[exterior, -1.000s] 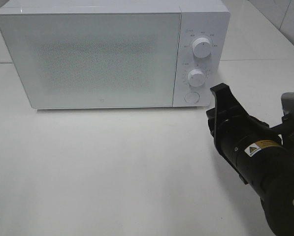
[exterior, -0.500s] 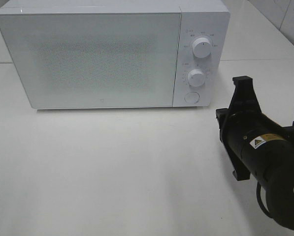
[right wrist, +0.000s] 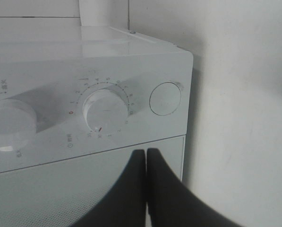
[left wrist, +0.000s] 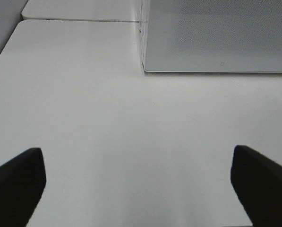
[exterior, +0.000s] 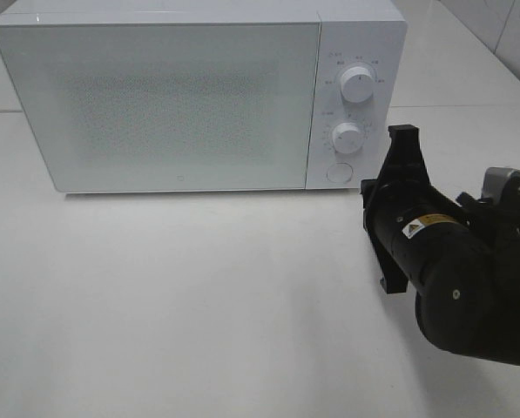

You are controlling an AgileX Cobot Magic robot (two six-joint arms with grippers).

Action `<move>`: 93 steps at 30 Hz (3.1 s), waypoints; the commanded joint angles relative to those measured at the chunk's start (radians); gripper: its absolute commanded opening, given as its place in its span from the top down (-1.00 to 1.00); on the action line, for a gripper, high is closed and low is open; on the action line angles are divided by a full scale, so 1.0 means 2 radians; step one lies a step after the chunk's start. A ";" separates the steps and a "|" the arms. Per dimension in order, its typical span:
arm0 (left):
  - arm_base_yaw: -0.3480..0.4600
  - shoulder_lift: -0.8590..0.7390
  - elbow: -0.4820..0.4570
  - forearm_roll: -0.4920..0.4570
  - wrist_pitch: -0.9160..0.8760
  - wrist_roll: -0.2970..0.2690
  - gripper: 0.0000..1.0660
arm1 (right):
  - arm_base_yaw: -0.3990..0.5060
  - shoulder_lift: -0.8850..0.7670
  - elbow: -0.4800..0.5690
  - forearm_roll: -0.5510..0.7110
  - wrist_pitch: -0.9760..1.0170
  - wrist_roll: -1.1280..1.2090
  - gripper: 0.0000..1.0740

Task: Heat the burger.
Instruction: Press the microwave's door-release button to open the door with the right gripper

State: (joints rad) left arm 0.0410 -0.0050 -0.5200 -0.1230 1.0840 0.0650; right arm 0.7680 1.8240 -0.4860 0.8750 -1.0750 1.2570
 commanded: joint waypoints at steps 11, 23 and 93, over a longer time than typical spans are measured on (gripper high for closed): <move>-0.001 -0.009 0.000 -0.003 -0.006 -0.003 -0.87 | -0.041 0.068 -0.069 -0.028 0.015 0.037 1.00; -0.001 -0.009 0.000 -0.004 -0.006 -0.003 -0.87 | -0.051 0.112 -0.119 -0.023 0.039 0.038 1.00; -0.001 -0.009 0.000 -0.004 -0.006 -0.003 -0.87 | -0.093 0.183 -0.248 -0.010 -0.043 -0.038 1.00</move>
State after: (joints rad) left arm 0.0410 -0.0050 -0.5200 -0.1230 1.0840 0.0650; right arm 0.5980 2.2010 -0.9430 0.9040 -0.9770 1.2010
